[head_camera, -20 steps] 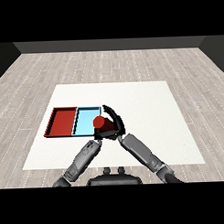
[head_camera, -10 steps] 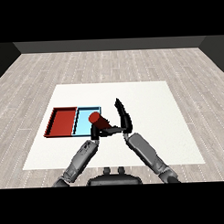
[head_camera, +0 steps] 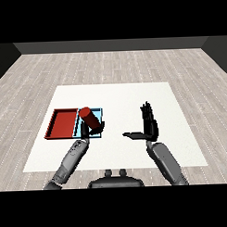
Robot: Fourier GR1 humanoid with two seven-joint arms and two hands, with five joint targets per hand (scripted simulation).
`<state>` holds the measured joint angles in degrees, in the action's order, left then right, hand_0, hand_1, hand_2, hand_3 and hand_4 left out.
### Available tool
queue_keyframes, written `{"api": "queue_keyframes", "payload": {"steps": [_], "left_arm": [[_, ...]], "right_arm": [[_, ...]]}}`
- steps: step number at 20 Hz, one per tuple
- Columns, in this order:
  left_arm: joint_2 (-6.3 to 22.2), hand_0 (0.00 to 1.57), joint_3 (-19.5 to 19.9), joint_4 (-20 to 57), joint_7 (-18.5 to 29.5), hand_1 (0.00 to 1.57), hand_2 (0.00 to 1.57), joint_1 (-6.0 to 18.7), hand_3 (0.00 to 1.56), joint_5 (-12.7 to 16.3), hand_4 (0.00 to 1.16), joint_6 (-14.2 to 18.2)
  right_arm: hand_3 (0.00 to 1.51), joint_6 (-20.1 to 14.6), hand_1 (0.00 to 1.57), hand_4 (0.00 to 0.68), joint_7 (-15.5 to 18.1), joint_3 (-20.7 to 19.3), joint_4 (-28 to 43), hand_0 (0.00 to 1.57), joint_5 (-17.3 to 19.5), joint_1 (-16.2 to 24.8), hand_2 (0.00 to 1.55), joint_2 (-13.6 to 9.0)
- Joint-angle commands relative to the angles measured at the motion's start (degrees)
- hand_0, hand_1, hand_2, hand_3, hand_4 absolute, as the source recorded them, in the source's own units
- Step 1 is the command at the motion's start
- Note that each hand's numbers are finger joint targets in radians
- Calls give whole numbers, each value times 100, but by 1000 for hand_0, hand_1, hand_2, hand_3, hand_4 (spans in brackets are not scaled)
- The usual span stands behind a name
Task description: Pick the red can and put it in the red box
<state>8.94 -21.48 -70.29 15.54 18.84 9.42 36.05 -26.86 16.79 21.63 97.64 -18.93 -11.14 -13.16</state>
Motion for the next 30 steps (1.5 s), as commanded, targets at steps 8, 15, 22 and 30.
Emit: {"api": "queue_keyframes", "payload": {"steps": [8,15,22,30], "left_arm": [[1532,1571,1114,591,-339,1571,1555,-34,1462,-129,1091,-369],[1771,1571,1556,2883,-410,1571,1555,1010,1472,-270,1097,-826],[1610,1571,1893,5360,53,1571,1558,2214,1497,-498,1046,-911],[1423,593,1715,6543,-754,593,628,2279,406,-788,781,-775]], "right_arm": [[0,443,0,0,258,-844,-73,0,-228,1153,0,-614],[0,654,0,0,265,-1288,-767,0,-213,956,0,-784],[0,578,0,0,125,-1204,-981,0,-72,675,0,-604],[0,619,0,0,345,-1280,-1770,0,-89,290,0,-299]]}}
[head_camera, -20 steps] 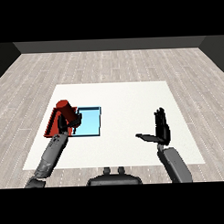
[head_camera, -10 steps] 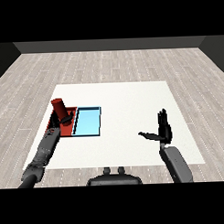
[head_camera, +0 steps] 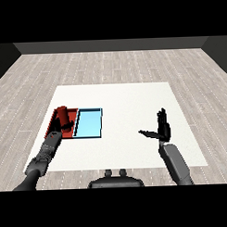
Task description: Pick the red can and put it in the red box
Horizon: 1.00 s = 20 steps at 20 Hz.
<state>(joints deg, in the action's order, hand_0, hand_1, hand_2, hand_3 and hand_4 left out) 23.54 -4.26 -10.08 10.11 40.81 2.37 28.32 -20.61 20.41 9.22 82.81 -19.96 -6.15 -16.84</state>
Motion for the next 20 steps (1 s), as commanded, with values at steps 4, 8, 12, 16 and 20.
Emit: {"api": "queue_keyframes", "payload": {"steps": [4,8,12,16,20], "left_arm": [[142,887,329,705,-355,887,877,66,343,191,676,69],[216,0,334,866,-556,0,0,5,0,195,649,-646],[270,0,317,859,-579,0,0,8,0,160,0,-793],[335,0,174,826,-817,0,0,348,0,-17,0,-543],[292,0,635,253,324,0,0,142,0,418,0,-481]], "right_arm": [[0,-21,0,0,64,-140,-226,0,-20,-206,0,128],[0,41,0,0,107,-195,-227,0,-30,-244,0,127],[0,331,0,0,420,-300,-479,0,-101,-82,0,101],[0,205,0,0,365,-230,-346,0,-19,-222,0,265],[0,256,0,0,198,-318,-108,0,-82,-211,0,141]]}}
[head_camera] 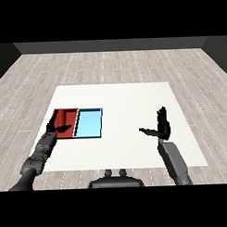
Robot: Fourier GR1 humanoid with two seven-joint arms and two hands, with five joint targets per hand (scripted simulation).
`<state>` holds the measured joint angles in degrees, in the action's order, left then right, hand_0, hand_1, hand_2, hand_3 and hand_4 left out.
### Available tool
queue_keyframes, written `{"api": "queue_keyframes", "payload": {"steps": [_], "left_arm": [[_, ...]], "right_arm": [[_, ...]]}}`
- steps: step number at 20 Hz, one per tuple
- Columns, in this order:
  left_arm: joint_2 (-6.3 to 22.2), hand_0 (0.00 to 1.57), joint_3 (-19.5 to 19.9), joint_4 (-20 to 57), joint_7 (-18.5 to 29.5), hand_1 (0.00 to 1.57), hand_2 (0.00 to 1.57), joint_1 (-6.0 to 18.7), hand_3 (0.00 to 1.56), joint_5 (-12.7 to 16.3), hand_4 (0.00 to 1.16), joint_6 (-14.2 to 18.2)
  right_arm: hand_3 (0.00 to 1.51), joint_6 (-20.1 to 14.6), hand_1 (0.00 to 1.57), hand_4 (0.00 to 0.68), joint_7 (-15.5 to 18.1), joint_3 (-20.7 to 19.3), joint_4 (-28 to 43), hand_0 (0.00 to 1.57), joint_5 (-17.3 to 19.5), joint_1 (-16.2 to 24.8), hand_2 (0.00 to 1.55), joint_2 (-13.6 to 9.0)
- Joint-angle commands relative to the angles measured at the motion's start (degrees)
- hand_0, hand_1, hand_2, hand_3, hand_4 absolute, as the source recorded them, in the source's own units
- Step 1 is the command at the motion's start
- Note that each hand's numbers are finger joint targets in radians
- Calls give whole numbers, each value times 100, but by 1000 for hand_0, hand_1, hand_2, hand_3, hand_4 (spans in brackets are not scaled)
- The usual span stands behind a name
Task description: Pick the red can and put it in the red box
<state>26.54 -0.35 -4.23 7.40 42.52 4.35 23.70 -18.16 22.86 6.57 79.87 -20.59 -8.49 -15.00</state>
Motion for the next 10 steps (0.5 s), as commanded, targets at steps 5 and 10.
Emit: {"api": "queue_keyframes", "payload": {"steps": [5,10], "left_arm": [[119,1360,744,-1061,1609,1360,1247,60,0,740,0,-886],[-309,0,761,-2057,2278,0,0,-246,0,993,0,-1557]], "right_arm": [[0,264,0,0,215,163,208,0,114,99,0,14],[0,622,0,0,224,154,387,0,-21,266,0,-101]]}}
